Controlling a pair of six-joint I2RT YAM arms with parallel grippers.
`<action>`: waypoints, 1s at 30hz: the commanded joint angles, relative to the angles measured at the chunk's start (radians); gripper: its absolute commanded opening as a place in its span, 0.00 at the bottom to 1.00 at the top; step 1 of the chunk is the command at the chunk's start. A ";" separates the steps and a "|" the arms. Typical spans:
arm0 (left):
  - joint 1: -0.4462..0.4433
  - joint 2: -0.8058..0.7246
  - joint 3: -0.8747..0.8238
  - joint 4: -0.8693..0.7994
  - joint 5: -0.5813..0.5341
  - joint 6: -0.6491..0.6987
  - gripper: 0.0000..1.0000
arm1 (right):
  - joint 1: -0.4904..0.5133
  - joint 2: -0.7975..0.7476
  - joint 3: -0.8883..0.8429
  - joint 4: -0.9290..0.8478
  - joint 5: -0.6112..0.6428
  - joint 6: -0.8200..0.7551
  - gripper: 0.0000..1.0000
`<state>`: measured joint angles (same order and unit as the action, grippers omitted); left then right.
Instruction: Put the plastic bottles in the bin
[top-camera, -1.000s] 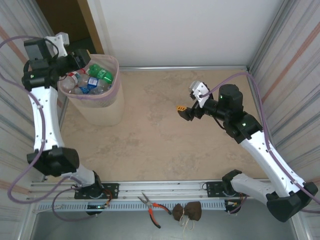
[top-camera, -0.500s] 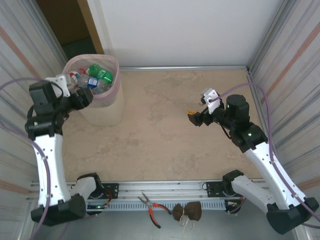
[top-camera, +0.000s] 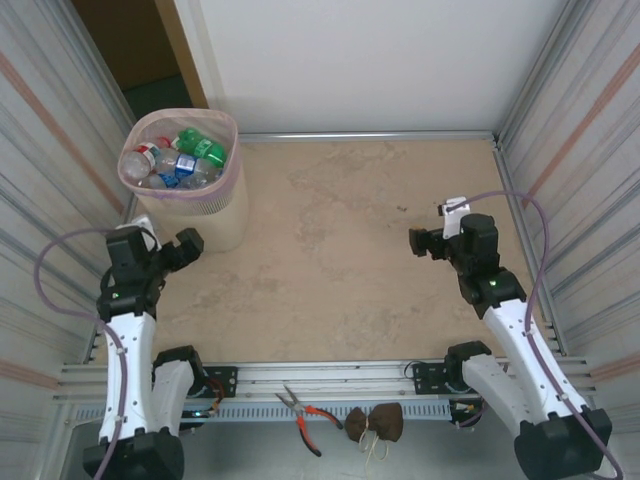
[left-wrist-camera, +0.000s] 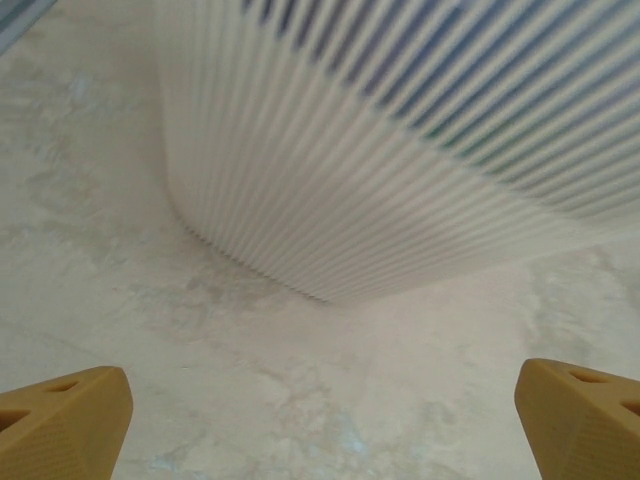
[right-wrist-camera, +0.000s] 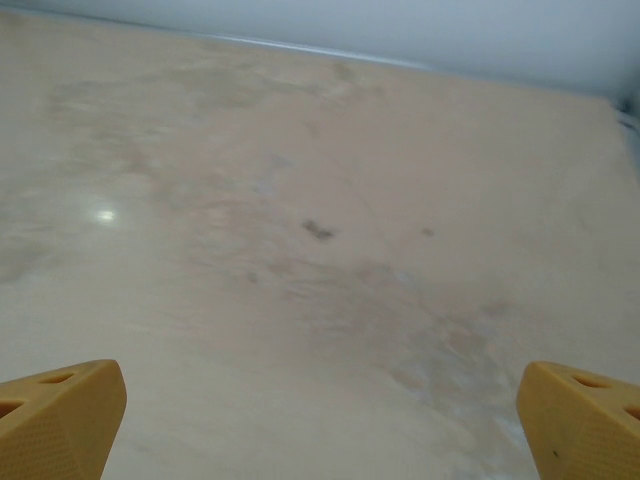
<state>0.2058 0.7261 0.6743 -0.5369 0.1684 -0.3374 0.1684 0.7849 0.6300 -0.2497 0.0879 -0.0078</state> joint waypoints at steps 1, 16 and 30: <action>-0.052 -0.001 -0.103 0.202 -0.134 -0.015 0.99 | -0.052 0.002 -0.077 0.193 0.125 0.104 0.99; -0.240 0.154 -0.440 0.946 -0.192 0.390 0.99 | -0.158 0.387 -0.277 0.788 0.164 0.113 0.99; -0.203 0.665 -0.352 1.392 0.028 0.443 0.99 | -0.210 0.726 -0.309 1.182 0.040 0.148 0.99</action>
<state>-0.0116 1.3319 0.2794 0.7170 0.1181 0.0761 -0.0399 1.4658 0.3458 0.7868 0.1398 0.1093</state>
